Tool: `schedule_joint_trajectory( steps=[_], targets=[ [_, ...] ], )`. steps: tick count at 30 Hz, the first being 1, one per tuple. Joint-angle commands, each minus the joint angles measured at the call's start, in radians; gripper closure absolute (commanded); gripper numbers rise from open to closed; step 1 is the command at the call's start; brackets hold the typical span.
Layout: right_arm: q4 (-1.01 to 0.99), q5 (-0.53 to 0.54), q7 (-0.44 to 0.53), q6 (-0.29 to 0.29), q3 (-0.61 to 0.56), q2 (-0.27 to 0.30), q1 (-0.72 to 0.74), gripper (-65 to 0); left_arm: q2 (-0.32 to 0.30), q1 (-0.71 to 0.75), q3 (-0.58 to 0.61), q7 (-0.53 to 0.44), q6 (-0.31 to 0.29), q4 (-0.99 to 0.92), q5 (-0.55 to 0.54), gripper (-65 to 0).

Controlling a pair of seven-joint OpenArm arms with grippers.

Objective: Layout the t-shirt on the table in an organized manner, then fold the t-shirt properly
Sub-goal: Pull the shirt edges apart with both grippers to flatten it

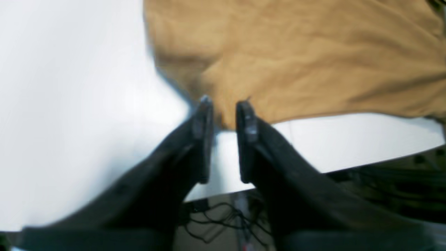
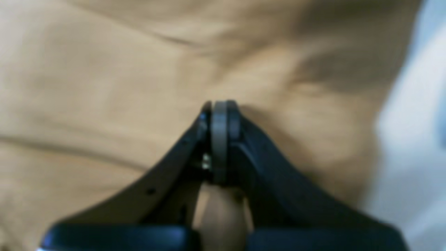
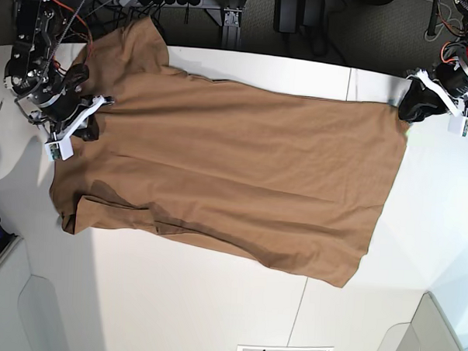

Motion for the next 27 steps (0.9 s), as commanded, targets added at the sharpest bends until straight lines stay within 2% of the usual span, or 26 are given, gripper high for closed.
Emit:
schedule_joint_trajectory(
  steps=[1, 4, 9, 13, 14, 16, 18, 20, 21, 27],
  targets=[
    [0.015, 0.016, 0.026, -0.001, 0.005, 0.026, 0.026, 0.0, -0.017, 0.001, -0.008, -0.030, -0.009, 0.013, -0.019, -18.3],
    [0.016, 0.072, 0.027, -0.001, 0.005, 0.053, 0.056, 0.0, -0.017, 0.000, -0.008, -0.053, -0.009, 0.013, -0.039, -18.3],
    [0.016, 0.106, 0.029, -0.018, 0.006, 0.051, 0.127, 0.0, -0.016, -0.031, -0.007, -0.089, -0.009, 0.013, -0.049, -18.3],
    [0.003, 0.084, 0.029, -0.085, 0.006, 0.031, 0.190, 0.0, -0.017, -0.064, -0.007, -0.089, -0.009, 0.013, -0.049, -18.3],
    [-0.005, 0.074, 0.029, -0.101, 0.006, 0.023, 0.207, -4.7, -0.017, -0.066, -0.007, -0.089, -0.009, 0.013, -0.049, -18.3],
    [-0.031, 0.042, 0.038, -0.147, 0.006, 0.010, 0.242, -20.9, -0.016, -0.068, -0.007, -0.089, -0.009, 0.013, -0.048, -18.3],
    [-0.066, 0.000, 0.066, -0.199, 0.006, -0.004, 0.275, -28.7, -0.016, -0.068, -0.006, -0.089, -0.009, 0.013, -0.048, -18.3],
    [-0.118, -0.014, 0.082, -0.248, 0.006, -0.014, 0.313, -29.2, -0.016, -0.068, -0.006, -0.089, -0.009, 0.013, -0.049, -18.3],
    [-0.148, -0.009, 0.082, -0.252, 0.006, -0.019, 0.331, -29.2, -0.016, -0.068, -0.006, -0.089, -0.009, 0.013, -0.048, -18.3],
    [-0.319, 0.052, 0.080, -0.204, 0.006, -0.075, 0.400, -29.1, -0.016, -0.069, -0.006, -0.089, -0.009, 0.013, -0.048, -18.3]
  ],
)
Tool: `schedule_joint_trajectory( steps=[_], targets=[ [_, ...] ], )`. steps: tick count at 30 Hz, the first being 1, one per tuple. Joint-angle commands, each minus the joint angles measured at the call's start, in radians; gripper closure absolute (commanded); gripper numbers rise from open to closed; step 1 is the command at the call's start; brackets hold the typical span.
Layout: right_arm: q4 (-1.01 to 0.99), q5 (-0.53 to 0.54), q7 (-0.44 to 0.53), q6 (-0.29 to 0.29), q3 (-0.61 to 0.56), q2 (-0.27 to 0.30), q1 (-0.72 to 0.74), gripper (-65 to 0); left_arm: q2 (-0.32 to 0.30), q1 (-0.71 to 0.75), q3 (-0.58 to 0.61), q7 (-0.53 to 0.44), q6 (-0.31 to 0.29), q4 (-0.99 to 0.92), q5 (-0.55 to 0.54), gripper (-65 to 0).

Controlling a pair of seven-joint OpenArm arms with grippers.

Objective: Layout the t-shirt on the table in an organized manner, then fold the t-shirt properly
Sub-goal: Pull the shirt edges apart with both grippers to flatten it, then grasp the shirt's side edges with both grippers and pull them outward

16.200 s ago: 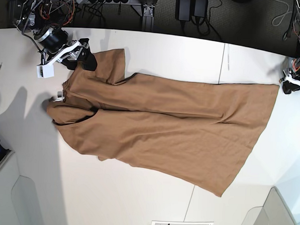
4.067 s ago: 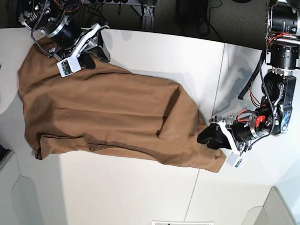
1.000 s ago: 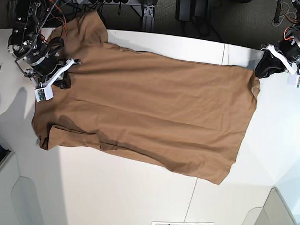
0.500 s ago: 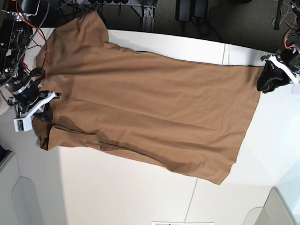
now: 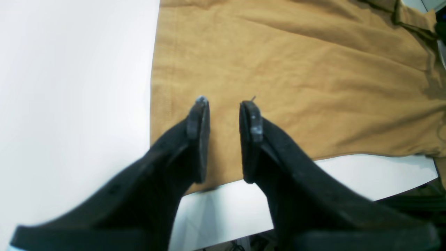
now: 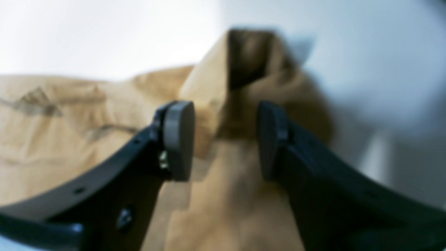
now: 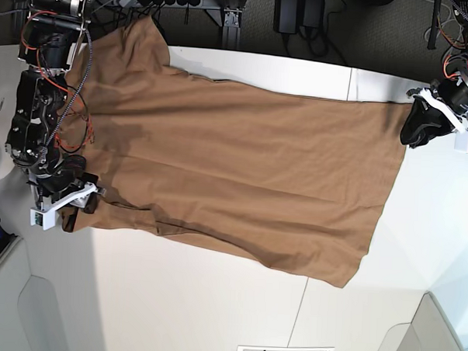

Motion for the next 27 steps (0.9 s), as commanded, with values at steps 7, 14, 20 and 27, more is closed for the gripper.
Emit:
schedule_joint_trajectory(
  steps=[7, 14, 20, 27],
  targets=[
    [-0.016, 0.066, 0.048, 0.087, 0.003, -0.074, 0.039, -6.7, -0.017, -0.002, -0.006, -0.020, -0.009, 0.013, -0.014, -18.3],
    [-0.016, -0.076, 0.189, 0.148, 0.006, -0.075, 0.122, 0.0, -0.022, 0.006, -0.006, -0.009, -0.009, 0.013, 0.008, -18.3],
    [-0.016, -0.152, 0.190, 0.123, 0.007, -0.010, 0.203, 0.0, -0.023, 0.015, -0.006, 0.002, -0.009, 0.013, -0.006, -18.3],
    [-0.017, -0.151, 0.163, 0.036, 0.018, 0.058, 0.217, -40.8, -0.023, 0.017, -0.006, 0.003, -0.009, 0.013, -0.005, -18.3]
  ],
)
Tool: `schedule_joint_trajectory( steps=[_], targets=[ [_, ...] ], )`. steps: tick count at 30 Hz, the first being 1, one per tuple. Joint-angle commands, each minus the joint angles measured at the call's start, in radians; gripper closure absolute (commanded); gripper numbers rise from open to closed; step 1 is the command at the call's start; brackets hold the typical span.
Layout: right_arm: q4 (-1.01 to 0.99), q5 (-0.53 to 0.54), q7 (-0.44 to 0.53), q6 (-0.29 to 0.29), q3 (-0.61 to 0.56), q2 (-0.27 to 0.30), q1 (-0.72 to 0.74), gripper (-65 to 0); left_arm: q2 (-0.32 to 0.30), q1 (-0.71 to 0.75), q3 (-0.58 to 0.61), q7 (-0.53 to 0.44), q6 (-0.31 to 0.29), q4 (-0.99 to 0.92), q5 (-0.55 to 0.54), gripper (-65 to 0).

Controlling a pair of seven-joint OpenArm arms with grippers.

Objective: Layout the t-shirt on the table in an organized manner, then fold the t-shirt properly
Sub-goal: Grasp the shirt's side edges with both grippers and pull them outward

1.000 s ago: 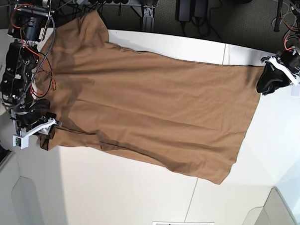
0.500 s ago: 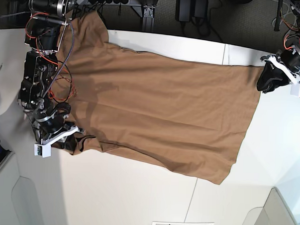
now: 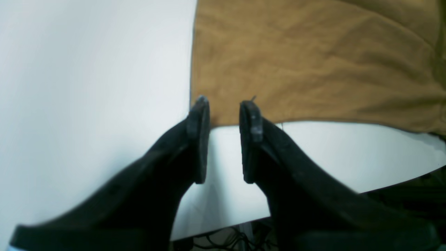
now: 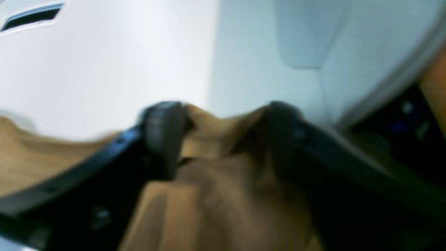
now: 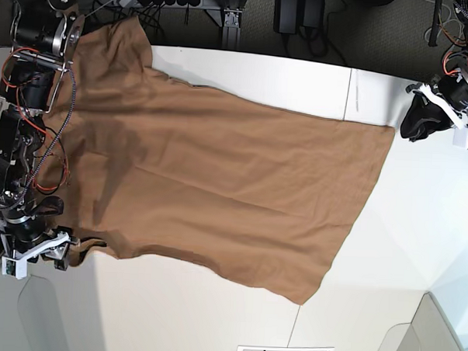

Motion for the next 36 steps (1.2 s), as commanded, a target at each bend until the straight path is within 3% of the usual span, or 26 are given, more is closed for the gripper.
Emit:
schedule_joint_trajectory(
  steps=[1, 8, 12, 14, 16, 17, 19, 22, 26, 30, 36],
  targets=[
    [0.017, 0.012, -0.001, -0.009, 0.010, 0.005, 0.030, -43.5, -0.017, 0.000, -0.006, -0.018, -0.009, 0.013, -0.021, -18.3],
    [0.018, 0.156, -0.215, -0.013, 0.044, -0.003, 0.019, -43.9, -0.017, 0.000, -0.006, -0.018, -0.009, 0.013, -0.022, -18.3],
    [0.018, 0.237, -0.239, 0.058, 0.043, -0.003, -0.054, -41.3, -0.020, -0.001, -0.006, -0.030, -0.009, 0.013, -0.022, -18.3],
    [0.021, 0.258, -0.248, 0.066, 0.043, -0.003, -0.106, -27.9, -0.032, -0.007, -0.006, -0.054, -0.009, 0.013, -0.021, -18.3],
    [0.040, 0.283, -0.260, 0.066, 0.044, -0.002, -0.160, -4.5, -0.050, -0.028, -0.006, -0.057, -0.009, 0.013, -0.021, -18.3],
    [0.058, 0.301, -0.264, 0.069, 0.048, -0.003, -0.189, 0.0, -0.058, -0.042, -0.006, -0.056, -0.009, 0.013, -0.021, -17.6],
    [0.116, 0.345, -0.270, 0.109, 0.070, -0.002, -0.257, 0.0, -0.071, -0.066, -0.006, -0.057, -0.009, 0.013, -0.021, -12.6],
    [0.235, 0.392, -0.299, 0.141, 0.125, -0.003, -0.357, 0.0, -0.076, -0.106, -0.005, -0.057, -0.009, 0.013, -0.021, 0.0],
    [0.362, 0.405, -0.306, 0.140, 0.198, -0.002, -0.452, 0.0, -0.081, -0.181, 0.056, -0.090, -0.009, 0.012, 0.043, 0.0],
    [0.392, 0.404, -0.309, 0.141, 0.230, -0.002, -0.497, 0.0, -0.080, -0.275, 0.218, -0.155, -0.009, -0.022, 0.173, 0.0],
    [0.375, 0.380, -0.302, 0.145, 0.230, -0.003, -0.521, 0.0, -0.077, -0.504, 0.469, -0.229, -0.009, -0.272, 0.277, 0.0]
  ],
)
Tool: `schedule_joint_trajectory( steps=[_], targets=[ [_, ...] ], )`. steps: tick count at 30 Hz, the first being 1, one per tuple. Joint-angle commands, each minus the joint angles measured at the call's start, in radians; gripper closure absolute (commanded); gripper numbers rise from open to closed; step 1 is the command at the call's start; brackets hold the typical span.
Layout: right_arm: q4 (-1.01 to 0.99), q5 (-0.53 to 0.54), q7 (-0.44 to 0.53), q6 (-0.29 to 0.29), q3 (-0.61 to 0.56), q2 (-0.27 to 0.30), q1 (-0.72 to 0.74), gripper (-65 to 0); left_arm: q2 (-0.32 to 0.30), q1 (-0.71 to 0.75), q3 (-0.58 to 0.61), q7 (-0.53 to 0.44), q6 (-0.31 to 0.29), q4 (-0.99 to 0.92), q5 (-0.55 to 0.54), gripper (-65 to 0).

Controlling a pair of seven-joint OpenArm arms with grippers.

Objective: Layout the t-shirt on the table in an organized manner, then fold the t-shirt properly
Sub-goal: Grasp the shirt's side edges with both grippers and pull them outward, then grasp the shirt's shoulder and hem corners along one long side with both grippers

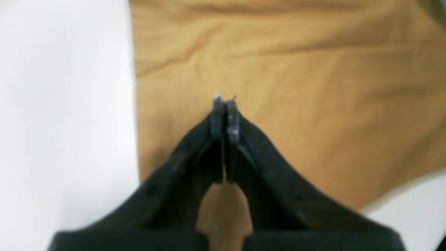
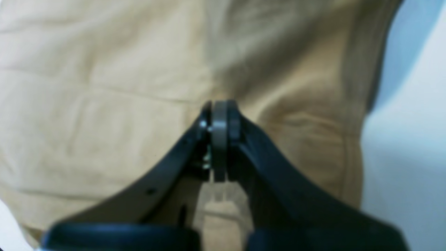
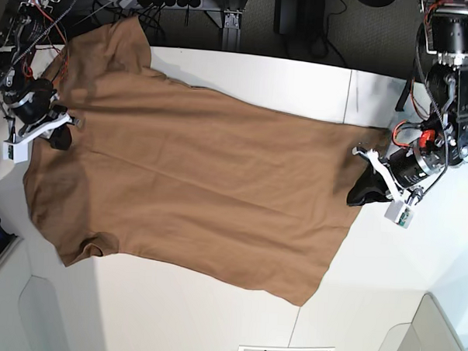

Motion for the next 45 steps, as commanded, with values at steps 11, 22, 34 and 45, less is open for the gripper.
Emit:
schedule_joint_trajectory(
  steps=[11, 22, 34, 45],
  targets=[
    [-0.228, -0.111, 0.118, 0.004, -0.042, 0.014, 0.098, 0.0, -0.040, -0.093, 0.082, -0.026, 0.002, -0.306, 0.026, 0.0],
    [-0.441, -0.135, 0.138, 0.009, -0.042, 0.014, 0.321, 0.0, -0.069, 0.106, -0.013, -0.025, -0.003, -0.303, -0.062, 0.0],
    [-0.393, -0.079, 0.109, 0.045, -0.035, 0.021, 0.363, 0.0, -0.067, 0.184, -0.084, 0.033, -0.003, -0.248, -0.270, -4.8],
    [0.089, 0.108, -0.038, 0.088, 0.000, 0.021, -0.007, 0.0, -0.074, 0.205, -0.270, 0.257, -0.003, -0.023, -0.460, -24.8]
  ],
)
